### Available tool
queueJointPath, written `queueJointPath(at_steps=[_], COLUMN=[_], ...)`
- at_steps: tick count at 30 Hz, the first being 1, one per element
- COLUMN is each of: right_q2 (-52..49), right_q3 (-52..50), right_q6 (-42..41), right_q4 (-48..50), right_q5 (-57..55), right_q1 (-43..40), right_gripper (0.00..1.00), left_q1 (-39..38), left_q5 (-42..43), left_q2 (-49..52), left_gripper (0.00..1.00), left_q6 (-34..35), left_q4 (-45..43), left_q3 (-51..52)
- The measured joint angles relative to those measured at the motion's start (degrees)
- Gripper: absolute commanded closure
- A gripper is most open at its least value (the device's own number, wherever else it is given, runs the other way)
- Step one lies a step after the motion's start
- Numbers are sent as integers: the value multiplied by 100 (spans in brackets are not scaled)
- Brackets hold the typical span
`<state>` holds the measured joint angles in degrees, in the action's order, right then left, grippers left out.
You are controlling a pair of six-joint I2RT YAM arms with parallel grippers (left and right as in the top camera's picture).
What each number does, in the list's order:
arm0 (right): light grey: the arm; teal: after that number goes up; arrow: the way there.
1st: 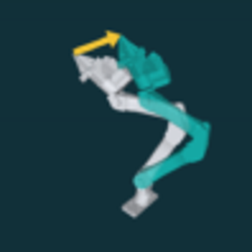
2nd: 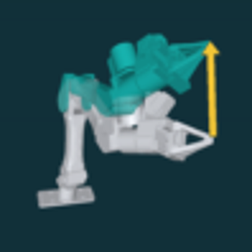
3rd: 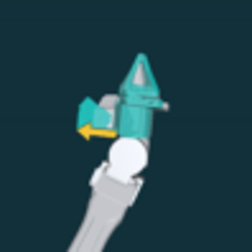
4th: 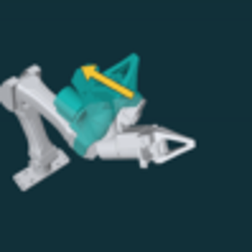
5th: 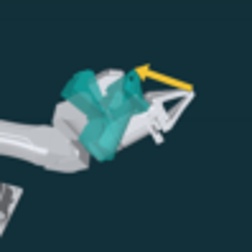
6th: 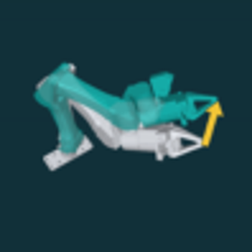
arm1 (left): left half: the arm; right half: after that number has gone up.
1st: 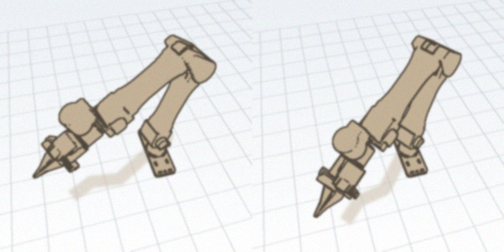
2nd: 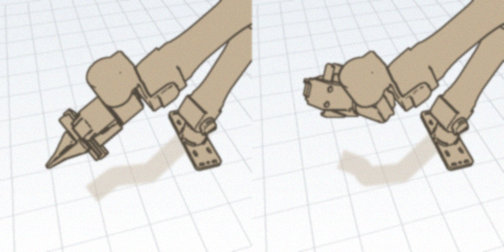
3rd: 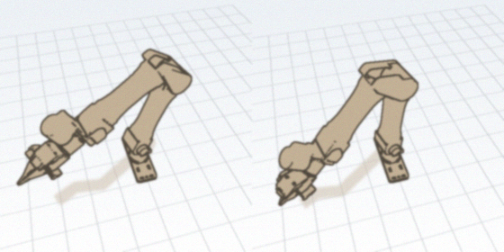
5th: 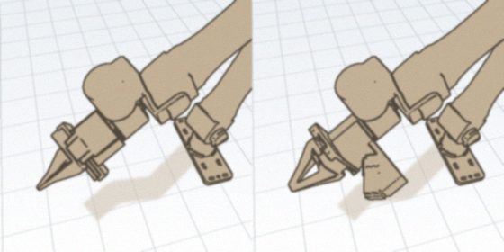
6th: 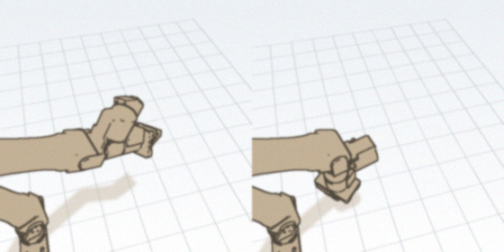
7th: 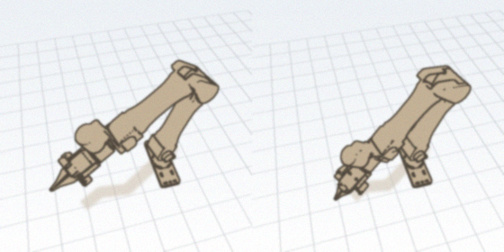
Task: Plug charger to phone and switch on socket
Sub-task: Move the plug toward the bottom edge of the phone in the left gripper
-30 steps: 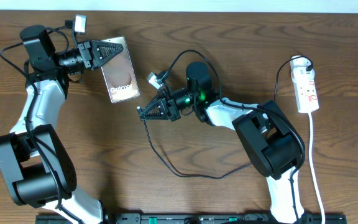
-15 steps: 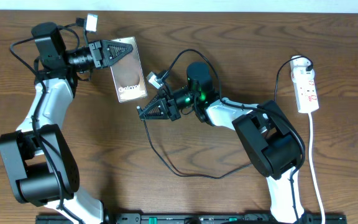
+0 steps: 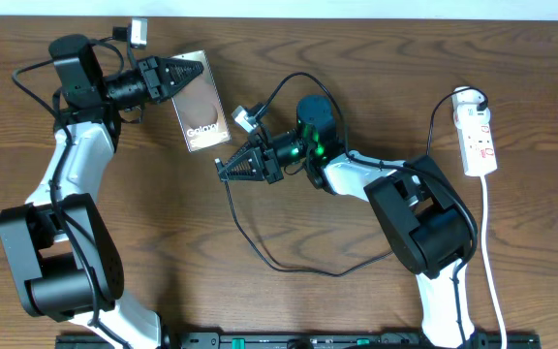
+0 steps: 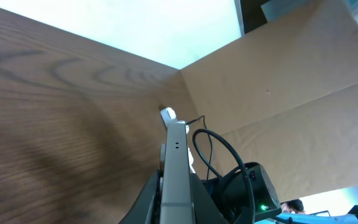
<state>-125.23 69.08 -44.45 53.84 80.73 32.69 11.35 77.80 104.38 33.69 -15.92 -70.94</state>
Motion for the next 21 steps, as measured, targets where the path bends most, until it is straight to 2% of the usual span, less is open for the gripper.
queueJointPath(at_steps=[5, 21], right_q2=[0, 0], right_q3=[0, 0], right_q6=[-57, -184], right_q4=[0, 50], right_q5=[-116, -282], right_q1=[0, -9], right_gripper=[99, 99], left_q1=[-22, -131], left_q5=[52, 337], left_q2=[0, 0], left_gripper=[92, 93], left_q6=[87, 107], left_q4=[-256, -282], left_q3=[0, 0])
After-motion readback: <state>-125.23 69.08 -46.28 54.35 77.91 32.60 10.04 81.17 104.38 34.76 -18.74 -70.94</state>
